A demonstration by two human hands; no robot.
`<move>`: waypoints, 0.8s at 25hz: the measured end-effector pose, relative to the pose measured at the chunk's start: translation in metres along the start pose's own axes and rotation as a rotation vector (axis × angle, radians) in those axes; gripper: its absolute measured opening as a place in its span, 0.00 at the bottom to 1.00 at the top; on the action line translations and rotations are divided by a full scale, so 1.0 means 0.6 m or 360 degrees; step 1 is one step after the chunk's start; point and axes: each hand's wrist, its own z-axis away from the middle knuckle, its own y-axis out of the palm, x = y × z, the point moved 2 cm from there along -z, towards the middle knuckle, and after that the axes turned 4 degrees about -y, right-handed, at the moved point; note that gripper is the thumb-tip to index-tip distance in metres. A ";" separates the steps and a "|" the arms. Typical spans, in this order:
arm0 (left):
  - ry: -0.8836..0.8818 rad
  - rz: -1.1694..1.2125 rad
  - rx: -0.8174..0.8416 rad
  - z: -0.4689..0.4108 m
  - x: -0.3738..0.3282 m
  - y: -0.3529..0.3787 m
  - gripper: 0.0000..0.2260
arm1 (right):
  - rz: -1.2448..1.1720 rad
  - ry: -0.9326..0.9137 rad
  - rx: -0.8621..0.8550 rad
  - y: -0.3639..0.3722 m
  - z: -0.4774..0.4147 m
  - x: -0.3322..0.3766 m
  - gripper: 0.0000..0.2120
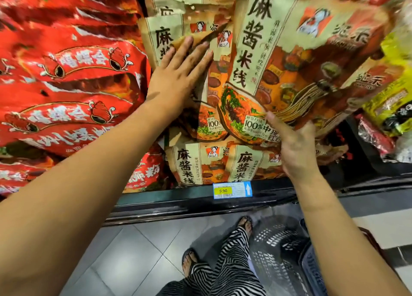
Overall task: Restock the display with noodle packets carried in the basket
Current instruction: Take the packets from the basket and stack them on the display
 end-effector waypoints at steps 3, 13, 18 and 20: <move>0.0004 0.0201 0.0111 0.000 0.002 -0.023 0.54 | 0.0444 0.0018 -0.0098 0.000 -0.001 0.012 0.13; -0.0547 0.1879 -0.0256 0.029 -0.036 -0.072 0.58 | 0.0109 0.0318 0.0003 0.062 -0.022 0.031 0.12; -0.0703 0.1314 -0.0612 0.052 -0.056 -0.081 0.54 | 0.0829 0.0342 -0.0223 0.127 -0.039 -0.013 0.15; -0.0756 0.1065 -0.0613 0.061 -0.056 -0.072 0.56 | 0.0748 0.0374 -0.0202 0.143 -0.028 -0.025 0.17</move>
